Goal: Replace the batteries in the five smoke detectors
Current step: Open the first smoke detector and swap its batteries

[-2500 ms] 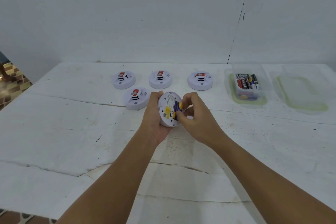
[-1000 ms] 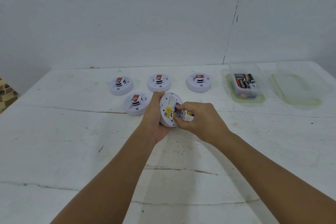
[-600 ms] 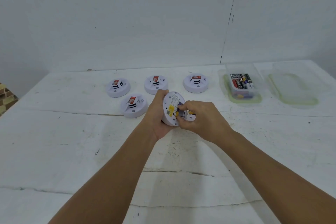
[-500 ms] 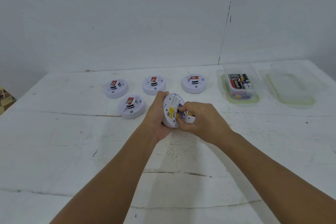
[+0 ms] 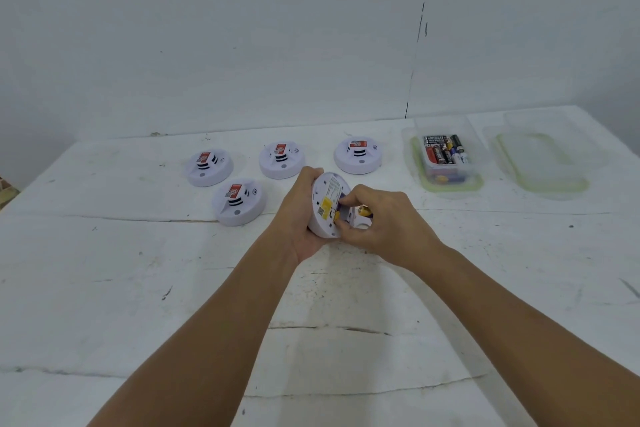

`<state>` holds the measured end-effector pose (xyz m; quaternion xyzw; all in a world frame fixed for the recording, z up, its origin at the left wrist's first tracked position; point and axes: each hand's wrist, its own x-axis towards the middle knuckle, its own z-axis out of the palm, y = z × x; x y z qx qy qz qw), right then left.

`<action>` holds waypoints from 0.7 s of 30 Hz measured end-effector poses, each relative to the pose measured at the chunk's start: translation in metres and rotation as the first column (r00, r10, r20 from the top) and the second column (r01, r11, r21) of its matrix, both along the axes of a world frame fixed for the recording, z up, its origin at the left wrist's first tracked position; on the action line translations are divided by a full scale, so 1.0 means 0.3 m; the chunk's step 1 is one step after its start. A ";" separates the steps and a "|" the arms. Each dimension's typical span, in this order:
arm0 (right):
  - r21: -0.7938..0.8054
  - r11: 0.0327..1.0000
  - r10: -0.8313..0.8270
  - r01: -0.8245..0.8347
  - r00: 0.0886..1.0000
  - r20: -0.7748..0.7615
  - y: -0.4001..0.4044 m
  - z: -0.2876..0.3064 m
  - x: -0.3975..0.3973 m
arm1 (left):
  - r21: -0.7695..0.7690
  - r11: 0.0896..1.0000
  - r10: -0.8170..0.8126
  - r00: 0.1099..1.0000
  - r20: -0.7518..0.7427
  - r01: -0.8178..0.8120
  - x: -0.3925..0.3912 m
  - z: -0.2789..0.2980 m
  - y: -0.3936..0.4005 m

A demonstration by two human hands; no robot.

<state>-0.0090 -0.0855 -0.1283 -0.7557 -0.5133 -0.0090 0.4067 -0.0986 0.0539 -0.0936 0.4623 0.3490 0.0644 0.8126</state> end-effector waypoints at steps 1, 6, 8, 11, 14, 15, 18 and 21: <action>0.007 1.000 -0.001 0.001 1.000 -0.009 -0.003 -0.002 -0.002 | 0.008 1.000 -0.001 1.000 -0.007 0.001 0.003 0.001 -0.003; -0.008 1.000 -0.001 0.001 0.999 -0.041 -0.013 0.007 -0.001 | 0.064 0.996 -0.060 0.998 -0.033 0.062 0.008 0.015 0.001; -0.012 1.000 0.003 -0.004 0.999 -0.037 -0.017 0.013 0.001 | 0.074 0.994 -0.081 0.996 -0.037 0.084 0.007 0.011 0.003; -0.014 1.000 0.007 -0.008 0.999 -0.040 -0.019 0.015 0.000 | 0.061 0.993 -0.097 0.995 -0.025 0.098 0.002 0.021 0.003; 0.018 1.000 -0.016 0.017 0.999 -0.046 -0.020 0.015 0.011 | 0.055 0.994 -0.098 0.995 -0.028 0.100 0.004 0.030 0.000; 0.052 0.997 -0.053 0.055 0.997 -0.049 -0.024 0.018 0.022 | 0.042 0.993 -0.105 0.994 -0.031 0.106 0.003 0.032 -0.011; 0.071 0.995 -0.067 0.073 0.994 -0.081 -0.039 0.047 0.049 | 0.024 0.995 -0.093 0.995 -0.029 0.094 0.006 0.026 -0.048; 0.011 1.000 0.019 -0.019 1.000 -0.018 -0.041 0.059 0.051 | -0.039 0.999 0.009 1.000 0.024 -0.008 0.016 0.021 -0.043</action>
